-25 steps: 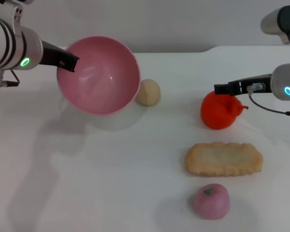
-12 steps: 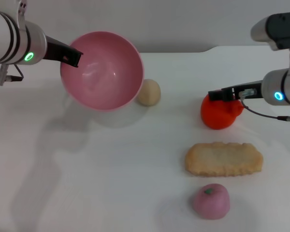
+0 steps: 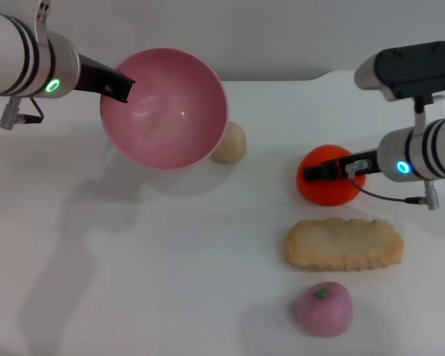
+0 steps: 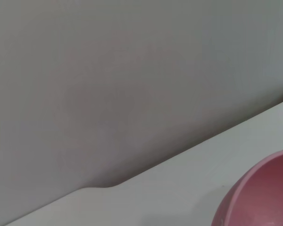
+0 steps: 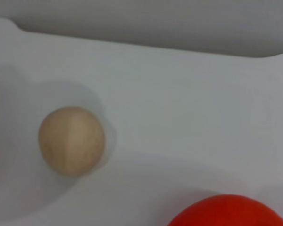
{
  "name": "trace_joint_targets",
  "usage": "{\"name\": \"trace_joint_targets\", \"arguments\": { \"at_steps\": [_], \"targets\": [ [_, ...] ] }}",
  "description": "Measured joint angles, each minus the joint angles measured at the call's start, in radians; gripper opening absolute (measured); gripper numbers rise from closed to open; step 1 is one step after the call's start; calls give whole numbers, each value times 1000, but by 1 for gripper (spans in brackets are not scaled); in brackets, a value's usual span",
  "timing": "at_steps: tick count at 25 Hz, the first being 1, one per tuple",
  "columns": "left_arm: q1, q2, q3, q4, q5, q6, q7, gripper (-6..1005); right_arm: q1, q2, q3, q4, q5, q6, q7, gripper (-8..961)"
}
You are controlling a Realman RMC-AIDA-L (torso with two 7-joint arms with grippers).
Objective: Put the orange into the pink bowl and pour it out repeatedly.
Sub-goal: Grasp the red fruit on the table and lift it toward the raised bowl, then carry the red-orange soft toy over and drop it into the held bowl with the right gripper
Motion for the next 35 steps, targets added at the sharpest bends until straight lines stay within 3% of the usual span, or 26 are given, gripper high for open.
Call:
{"name": "trace_joint_targets", "arguments": {
  "at_steps": [7, 17, 20, 25, 32, 35],
  "targets": [
    [-1, 0, -2, 0, -5, 1, -1, 45, -5, 0, -40, -24, -6, 5, -50, 760],
    [-2, 0, -1, -12, -11, 11, -1, 45, -59, -3, -38, -142, -9, 6, -63, 428],
    [-2, 0, 1, -21, -15, 14, -1, 45, -96, -5, -31, -228, -10, 26, -64, 304],
    [-2, 0, 2, -24, -15, 15, -1, 44, -166, -4, -7, -424, -39, 90, -64, 184],
    [-1, -2, 10, -36, -26, 27, -1, 44, -217, 0, -14, -734, -41, 187, -64, 85],
    [-3, -2, 37, -37, -52, 50, -6, 44, -209, 0, -38, -762, -39, 190, -63, 62]
  ]
}}
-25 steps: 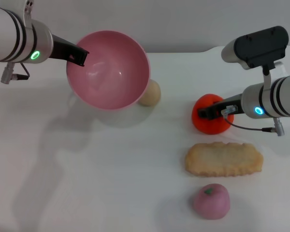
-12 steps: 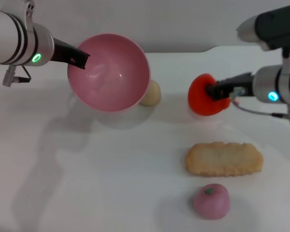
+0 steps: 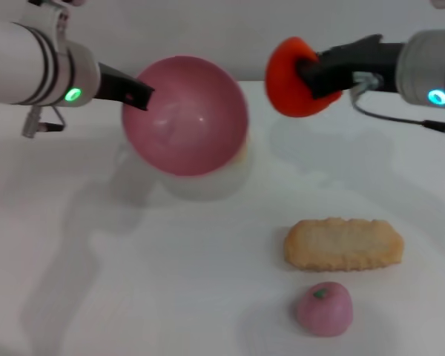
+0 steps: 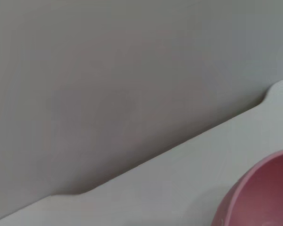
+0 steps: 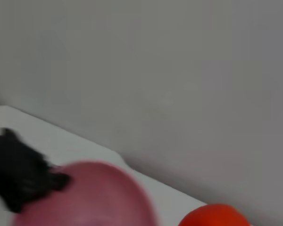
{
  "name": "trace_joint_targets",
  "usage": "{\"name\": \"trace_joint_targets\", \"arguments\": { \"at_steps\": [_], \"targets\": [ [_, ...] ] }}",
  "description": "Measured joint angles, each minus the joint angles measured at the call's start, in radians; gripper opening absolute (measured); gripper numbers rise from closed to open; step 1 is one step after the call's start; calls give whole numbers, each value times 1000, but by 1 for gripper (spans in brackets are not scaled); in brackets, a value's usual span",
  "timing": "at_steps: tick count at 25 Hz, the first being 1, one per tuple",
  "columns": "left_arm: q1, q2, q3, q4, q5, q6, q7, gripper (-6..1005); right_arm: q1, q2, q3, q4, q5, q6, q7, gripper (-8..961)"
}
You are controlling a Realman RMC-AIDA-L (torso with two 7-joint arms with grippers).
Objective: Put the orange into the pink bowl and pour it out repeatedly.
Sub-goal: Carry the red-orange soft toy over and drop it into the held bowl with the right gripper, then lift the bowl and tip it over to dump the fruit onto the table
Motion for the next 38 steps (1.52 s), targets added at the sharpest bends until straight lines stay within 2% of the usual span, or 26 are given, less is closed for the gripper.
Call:
{"name": "trace_joint_targets", "arguments": {
  "at_steps": [9, 20, 27, 31, 34, 38],
  "targets": [
    [-36, -1, 48, -3, -34, 29, -5, 45, 37, 0, -78, 10, 43, -45, 6, 62],
    [-43, -2, 59, -12, -47, 41, -4, 45, 49, -1, -92, 80, 80, -100, -2, 71],
    [-39, 2, 59, -18, -55, 58, 4, 46, 46, -2, -89, 54, 84, -104, -3, 349],
    [-36, 3, 62, -26, -41, 78, 33, 46, 15, 0, -42, 14, 50, -108, -3, 500],
    [-13, 3, 93, -24, -2, 138, 82, 46, -28, 3, 33, 8, -19, -108, 14, 503],
    [22, 3, 149, -7, 94, 229, 115, 45, -92, 4, 190, 36, -63, -80, 34, 508]
  ]
}}
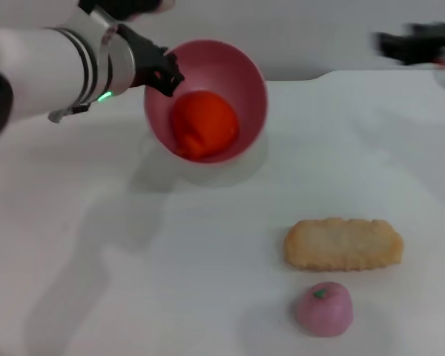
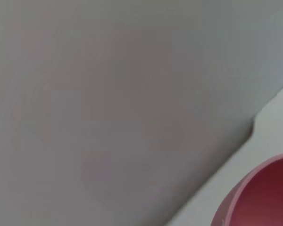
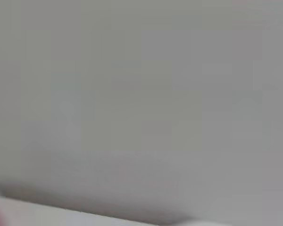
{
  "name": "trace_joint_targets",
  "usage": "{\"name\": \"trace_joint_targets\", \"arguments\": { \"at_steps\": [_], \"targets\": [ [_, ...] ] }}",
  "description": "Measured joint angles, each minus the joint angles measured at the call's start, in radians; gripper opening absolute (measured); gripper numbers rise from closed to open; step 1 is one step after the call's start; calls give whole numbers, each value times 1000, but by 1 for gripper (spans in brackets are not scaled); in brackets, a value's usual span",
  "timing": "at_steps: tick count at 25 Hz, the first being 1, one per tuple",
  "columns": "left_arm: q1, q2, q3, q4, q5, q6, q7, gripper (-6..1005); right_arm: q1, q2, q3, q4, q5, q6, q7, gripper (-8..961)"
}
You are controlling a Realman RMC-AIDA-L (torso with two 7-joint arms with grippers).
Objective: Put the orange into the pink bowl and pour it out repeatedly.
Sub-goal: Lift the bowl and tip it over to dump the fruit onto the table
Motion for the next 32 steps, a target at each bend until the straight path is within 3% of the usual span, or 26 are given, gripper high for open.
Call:
{"name": "trace_joint_targets", "arguments": {
  "at_steps": [4, 6, 7, 9, 11, 12, 14, 17, 21, 25, 32],
  "targets": [
    [68, -1, 171, 22, 232, 161, 29, 45, -57, 0, 122, 31, 1, 23, -5, 509],
    [68, -1, 171, 22, 232, 161, 29, 45, -74, -1, 160, 57, 1, 24, -7, 509],
    [114, -9, 274, 22, 427, 280, -2, 45, -79, -2, 171, 69, 1, 24, -7, 509],
    [135, -8, 326, 10, 551, 357, -40, 45, -87, -5, 193, 108, 2, 22, -14, 509],
    [138, -8, 338, 4, 582, 373, -48, 45, -87, -5, 196, 121, 2, 21, -20, 509],
    [146, -7, 372, -17, 692, 394, -57, 45, -87, -5, 197, 130, 2, 21, -26, 509],
    [151, -9, 380, -20, 726, 398, -60, 45, -84, -5, 197, 140, 2, 21, -31, 509],
    [180, -8, 439, -19, 914, 406, -104, 44, -80, -6, 193, 149, 2, 22, -35, 509],
    [222, -9, 521, -42, 1210, 399, -152, 44, -76, -7, 193, 153, 2, 21, -38, 509],
    [237, -9, 595, -56, 1514, 350, -347, 44, -67, -10, 193, 162, 2, 24, -39, 510],
    [209, -9, 659, -118, 1655, 194, -380, 44, -53, -9, 186, 161, 2, 31, -41, 510]
  ]
}}
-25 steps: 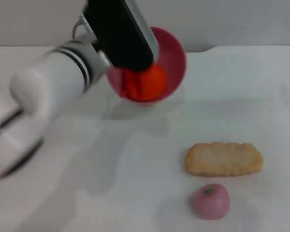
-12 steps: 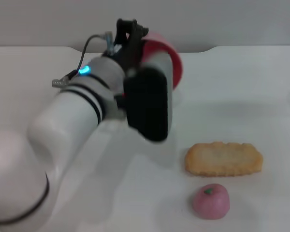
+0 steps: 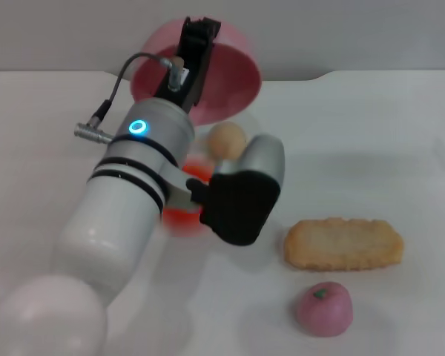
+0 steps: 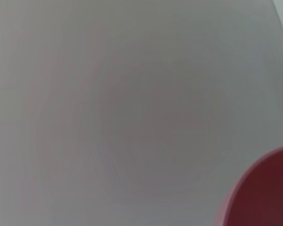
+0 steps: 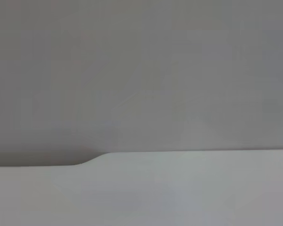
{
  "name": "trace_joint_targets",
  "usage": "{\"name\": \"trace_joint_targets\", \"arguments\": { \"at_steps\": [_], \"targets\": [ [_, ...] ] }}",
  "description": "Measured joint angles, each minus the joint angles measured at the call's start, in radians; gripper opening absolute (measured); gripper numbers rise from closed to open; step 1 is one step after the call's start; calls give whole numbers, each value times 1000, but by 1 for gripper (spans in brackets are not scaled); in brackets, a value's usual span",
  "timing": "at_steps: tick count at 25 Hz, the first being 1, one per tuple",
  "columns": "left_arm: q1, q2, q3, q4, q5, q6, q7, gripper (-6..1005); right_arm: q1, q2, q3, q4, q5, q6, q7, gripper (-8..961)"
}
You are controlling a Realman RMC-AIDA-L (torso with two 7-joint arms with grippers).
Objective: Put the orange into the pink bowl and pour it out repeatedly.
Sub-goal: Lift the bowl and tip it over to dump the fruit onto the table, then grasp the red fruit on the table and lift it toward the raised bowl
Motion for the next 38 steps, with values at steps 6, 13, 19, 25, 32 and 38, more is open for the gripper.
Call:
{"name": "trace_joint_targets", "arguments": {
  "at_steps": [6, 13, 19, 25, 32, 38],
  "targets": [
    [-11, -5, 23, -3, 26, -58, -87, 44, 13, 2, -2, -3, 0, 15, 0, 510],
    [-63, 1, -195, 200, -587, -128, -296, 45, 30, 3, -62, 2, -1, 13, 0, 509],
    [-72, 8, -592, 239, -1226, -285, -109, 45, 70, 4, -158, 22, 36, -44, -33, 512],
    [-23, 10, -889, 235, -1641, -372, 135, 44, 171, 3, -223, 198, 357, -146, -258, 518],
    [-9, 10, -886, 225, -1642, -357, 163, 44, 420, 6, -301, 619, 667, -202, -467, 593],
    [-51, 10, -905, 189, -1602, -353, 171, 44, 531, 10, -383, 767, 688, -247, -477, 752]
  ]
}}
